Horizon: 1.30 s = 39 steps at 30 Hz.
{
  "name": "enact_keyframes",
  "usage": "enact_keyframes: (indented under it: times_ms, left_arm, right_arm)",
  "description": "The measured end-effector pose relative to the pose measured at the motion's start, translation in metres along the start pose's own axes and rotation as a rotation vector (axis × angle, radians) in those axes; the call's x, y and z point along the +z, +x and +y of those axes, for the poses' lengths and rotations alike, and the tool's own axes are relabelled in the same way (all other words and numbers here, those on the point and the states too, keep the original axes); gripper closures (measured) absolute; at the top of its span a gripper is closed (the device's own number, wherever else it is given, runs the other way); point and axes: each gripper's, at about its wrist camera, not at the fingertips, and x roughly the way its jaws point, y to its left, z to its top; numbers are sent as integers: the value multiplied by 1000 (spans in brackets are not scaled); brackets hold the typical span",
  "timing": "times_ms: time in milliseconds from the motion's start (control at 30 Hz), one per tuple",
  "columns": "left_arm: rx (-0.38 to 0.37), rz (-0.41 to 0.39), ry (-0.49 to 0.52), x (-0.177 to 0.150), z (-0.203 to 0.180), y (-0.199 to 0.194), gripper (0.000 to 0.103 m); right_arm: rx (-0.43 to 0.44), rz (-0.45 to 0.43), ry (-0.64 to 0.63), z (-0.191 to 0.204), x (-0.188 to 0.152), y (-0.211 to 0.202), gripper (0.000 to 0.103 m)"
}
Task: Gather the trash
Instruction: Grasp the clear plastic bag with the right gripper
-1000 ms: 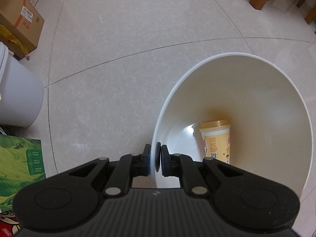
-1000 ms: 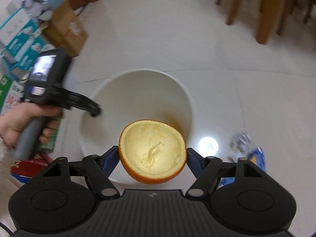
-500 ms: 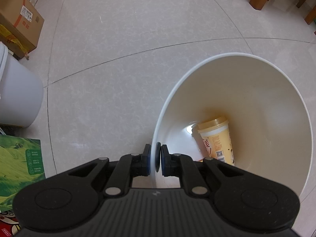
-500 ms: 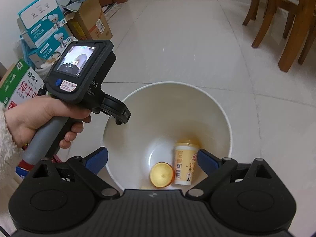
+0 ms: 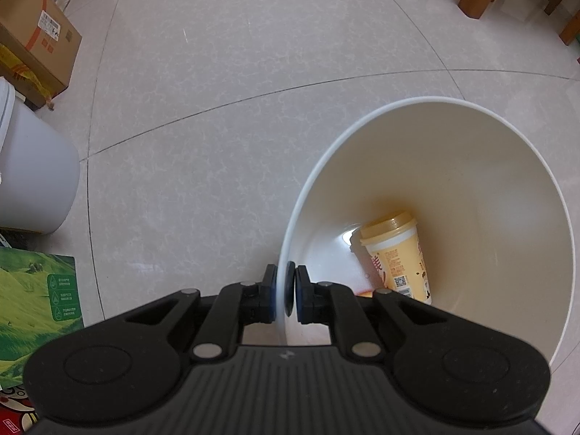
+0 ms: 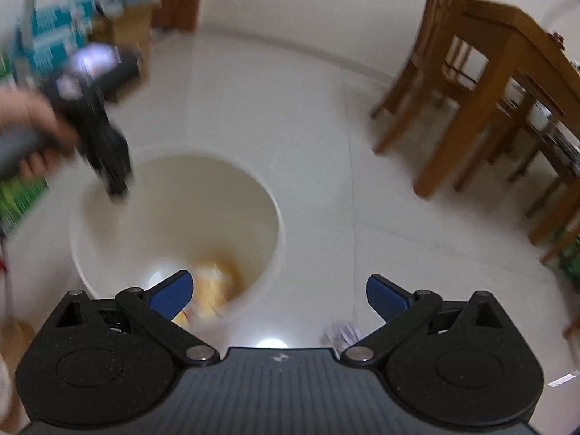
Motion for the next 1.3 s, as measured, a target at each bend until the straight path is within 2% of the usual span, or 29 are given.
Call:
enact_keyframes:
  times_ms: [200,433,533,667,867,1067,1167,1200,1300]
  left_arm:
    - [-3,2,-5,1,0,0,95]
    - [-5,7,-13,2,2,0,95]
    - [-10,13,-16,2,4,2,95]
    - [-7,28,-15,3,4,6,95]
    - [0,32,-13,3,1,9,95]
    - [-5,34,-16,3,1,10,95]
    - [-19,37,-29,5,5,10,95]
    - [-25,36,-35,5,6,10,95]
    - [-30,31,-40,5,7,8,96]
  right_arm:
    - [58,192,183,-7,-81,55,0]
    - [1,371,421,-10,-170,112,0]
    - [60,436,443,-9,-192,127,0]
    - [28,500,469,-11,-218,143,0]
    - [3,550,485,-7,-242,170,0]
    - [0,577,508,-6,-245,189,0]
    - [6,595,492,-4,-244,191,11]
    - [18,607,494,-5,-244,193,19]
    - [23,618,509,-7,-242,191,27]
